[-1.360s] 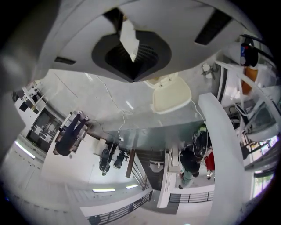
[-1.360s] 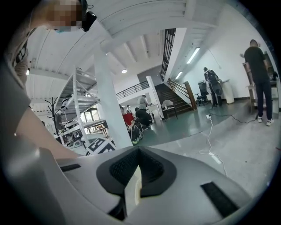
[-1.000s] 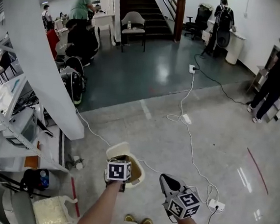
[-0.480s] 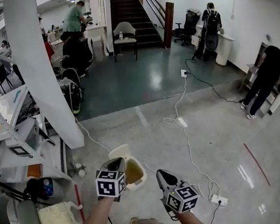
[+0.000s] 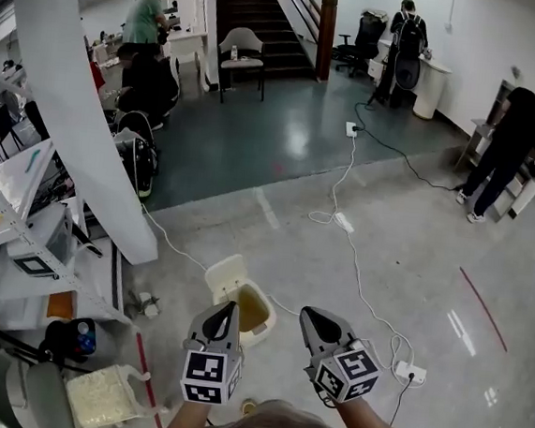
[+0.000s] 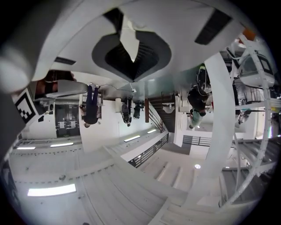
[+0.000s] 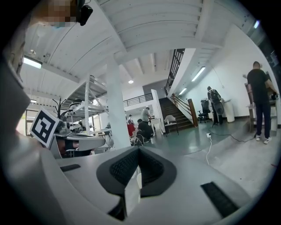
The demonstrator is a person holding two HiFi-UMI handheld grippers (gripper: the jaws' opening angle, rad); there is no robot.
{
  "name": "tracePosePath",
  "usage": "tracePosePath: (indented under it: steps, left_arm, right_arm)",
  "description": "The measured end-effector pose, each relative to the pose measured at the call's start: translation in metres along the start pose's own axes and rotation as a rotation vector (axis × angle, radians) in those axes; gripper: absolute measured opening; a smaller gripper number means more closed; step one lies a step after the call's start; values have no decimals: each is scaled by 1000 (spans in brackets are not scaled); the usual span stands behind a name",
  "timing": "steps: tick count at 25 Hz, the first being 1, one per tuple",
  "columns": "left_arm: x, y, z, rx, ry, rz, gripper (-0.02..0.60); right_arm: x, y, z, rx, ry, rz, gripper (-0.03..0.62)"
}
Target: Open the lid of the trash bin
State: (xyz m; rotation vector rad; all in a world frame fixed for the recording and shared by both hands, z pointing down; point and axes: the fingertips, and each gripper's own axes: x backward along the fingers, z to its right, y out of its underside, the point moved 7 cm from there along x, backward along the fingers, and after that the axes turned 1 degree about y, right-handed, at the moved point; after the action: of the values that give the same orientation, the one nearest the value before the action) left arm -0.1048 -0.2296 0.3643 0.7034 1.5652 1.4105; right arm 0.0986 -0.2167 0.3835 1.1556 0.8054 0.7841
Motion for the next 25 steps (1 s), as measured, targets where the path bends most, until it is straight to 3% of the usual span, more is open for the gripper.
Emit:
tracePosePath:
  steps: [9,25]
  left_arm:
    - [23,9,9,1,-3,54,1]
    - [33,4,19,9,-16,51,2]
  right_arm:
    - [12,3,-6,-4,8,19,34]
    - [17,5,-15,49,-51,4,32]
